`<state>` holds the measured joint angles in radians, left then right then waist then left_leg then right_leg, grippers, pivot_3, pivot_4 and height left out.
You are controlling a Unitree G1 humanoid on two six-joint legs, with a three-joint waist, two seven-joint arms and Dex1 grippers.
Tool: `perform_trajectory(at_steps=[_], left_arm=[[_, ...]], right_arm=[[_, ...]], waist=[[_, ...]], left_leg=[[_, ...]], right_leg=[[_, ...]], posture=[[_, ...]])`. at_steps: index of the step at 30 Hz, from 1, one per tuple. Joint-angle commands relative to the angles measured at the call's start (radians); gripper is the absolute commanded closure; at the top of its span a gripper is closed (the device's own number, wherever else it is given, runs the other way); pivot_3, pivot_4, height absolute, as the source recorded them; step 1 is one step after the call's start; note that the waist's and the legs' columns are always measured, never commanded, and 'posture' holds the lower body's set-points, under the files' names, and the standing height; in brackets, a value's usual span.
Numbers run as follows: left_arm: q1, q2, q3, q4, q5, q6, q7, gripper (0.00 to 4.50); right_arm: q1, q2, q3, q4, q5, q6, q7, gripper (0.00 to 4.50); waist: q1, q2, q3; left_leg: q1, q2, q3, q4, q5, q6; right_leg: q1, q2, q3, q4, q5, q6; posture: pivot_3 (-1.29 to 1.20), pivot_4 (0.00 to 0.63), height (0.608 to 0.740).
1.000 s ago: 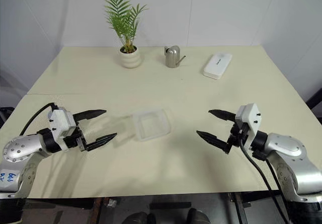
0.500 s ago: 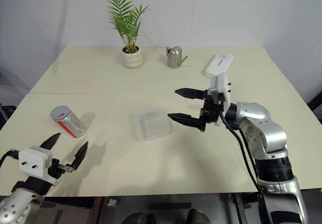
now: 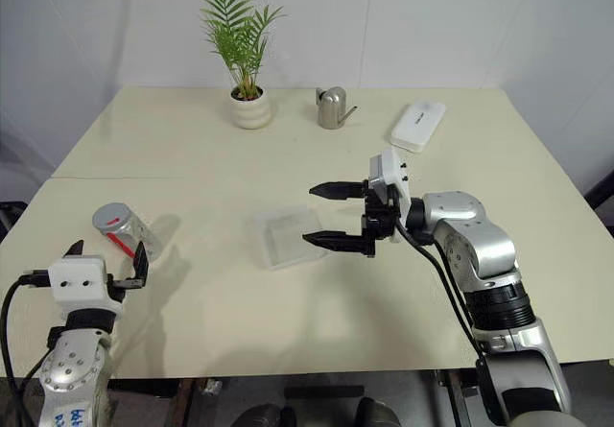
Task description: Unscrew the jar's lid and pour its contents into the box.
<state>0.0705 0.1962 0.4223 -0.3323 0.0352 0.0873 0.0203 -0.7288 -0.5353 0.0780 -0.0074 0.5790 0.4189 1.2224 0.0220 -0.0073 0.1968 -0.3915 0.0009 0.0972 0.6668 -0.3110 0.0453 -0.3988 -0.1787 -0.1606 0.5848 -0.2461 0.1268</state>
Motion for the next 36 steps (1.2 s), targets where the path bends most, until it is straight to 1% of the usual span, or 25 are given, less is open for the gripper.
perform_trajectory(at_steps=[1,7,11,17,20,22,26,27,31,32,36], left_arm=[[-0.033,0.013,0.01,0.023,-0.002,-0.026,0.027,0.02],[-0.126,0.048,0.019,0.155,-0.04,-0.071,0.015,0.02],[-0.182,0.08,0.025,0.246,-0.106,-0.107,-0.032,0.02],[-0.228,0.115,0.017,0.315,-0.119,-0.139,-0.041,0.02],[-0.239,0.118,0.014,0.332,-0.133,-0.141,-0.049,0.65],[-0.245,0.119,0.009,0.341,-0.137,-0.145,-0.056,1.3],[-0.252,0.115,0.001,0.348,-0.146,-0.126,-0.059,2.43],[-0.252,0.114,0.002,0.35,-0.148,-0.124,-0.057,2.53],[-0.268,0.131,-0.002,0.331,-0.178,-0.104,-0.086,2.53],[-0.287,0.15,-0.017,0.301,-0.207,-0.09,-0.132,2.53],[-0.375,0.269,-0.12,0.199,-0.357,0.018,-0.416,2.53]], right_arm=[[-0.006,0.008,-0.013,-0.057,0.013,0.006,-0.011,0.0],[0.014,0.018,-0.025,-0.096,0.016,0.019,-0.048,0.0],[0.024,0.02,-0.033,-0.113,0.017,0.019,-0.071,0.0],[0.045,0.019,-0.045,-0.139,0.021,0.017,-0.102,0.0],[0.062,0.018,-0.05,-0.158,0.026,0.018,-0.117,0.0],[0.066,0.019,-0.053,-0.161,0.026,0.018,-0.125,0.0],[0.071,0.022,-0.06,-0.162,0.025,0.015,-0.142,0.0],[0.072,0.023,-0.06,-0.161,0.024,0.013,-0.145,0.0],[0.059,0.034,-0.066,-0.155,0.025,0.014,-0.169,0.0],[0.044,0.043,-0.07,-0.156,0.031,0.023,-0.185,0.0],[-0.037,0.077,-0.056,-0.18,0.053,0.105,-0.252,0.0]], waist=[[-0.001,0.0,0.0],[-0.001,0.0,0.0],[-0.001,0.0,0.0],[-0.001,0.0,0.0],[-0.001,0.0,0.0],[-0.001,0.0,0.0],[-0.001,0.0,0.0],[-0.001,0.0,0.0],[-0.001,0.0,0.0],[-0.001,0.0,0.0],[-0.001,-0.001,0.0]], left_leg=[[0.0,0.0,0.0,0.0,0.0,0.0],[0.0,0.0,0.0,0.0,0.0,0.0],[0.0,0.0,0.0,0.0,0.0,0.0],[0.0,0.0,0.0,0.0,0.0,0.0],[0.0,0.0,0.0,0.0,0.0,0.0],[0.0,0.0,0.0,0.0,0.0,0.0],[0.0,0.0,0.0,0.0,0.0,0.0],[0.0,0.0,0.001,0.0,0.0,0.0],[0.0,0.0,0.001,0.0,0.0,0.0],[0.0,0.0,0.001,0.0,0.0,0.0],[-0.001,0.0,0.001,0.0,0.001,-0.001]], right_leg=[[0.0,0.0,0.0,0.0,0.0,0.0],[0.0,0.0,0.0,0.0,0.0,0.0],[0.0,0.0,0.0,0.0,0.0,0.0],[0.0,0.0,-0.001,0.0,0.0,0.0],[0.0,0.0,-0.001,0.0,0.0,0.0],[0.0,0.0,-0.001,0.0,0.0,0.0],[0.0,0.0,-0.001,0.0,0.0,0.0],[0.0,0.0,-0.001,0.0,0.0,0.0],[0.0,0.0,0.0,0.0,0.0,0.0],[0.0,0.0,0.0,0.0,0.0,0.0],[-0.002,0.001,0.0,0.001,0.0,0.0]], posture=[[0.0,0.15,0.74],[0.0,0.15,0.74],[0.0,0.15,0.74],[0.0,0.15,0.74],[0.0,0.15,0.74],[0.0,0.15,0.74],[0.0,0.15,0.74],[0.0,0.15,0.74],[0.0,0.15,0.74],[0.0,0.15,0.74],[0.0,0.15,0.74]])
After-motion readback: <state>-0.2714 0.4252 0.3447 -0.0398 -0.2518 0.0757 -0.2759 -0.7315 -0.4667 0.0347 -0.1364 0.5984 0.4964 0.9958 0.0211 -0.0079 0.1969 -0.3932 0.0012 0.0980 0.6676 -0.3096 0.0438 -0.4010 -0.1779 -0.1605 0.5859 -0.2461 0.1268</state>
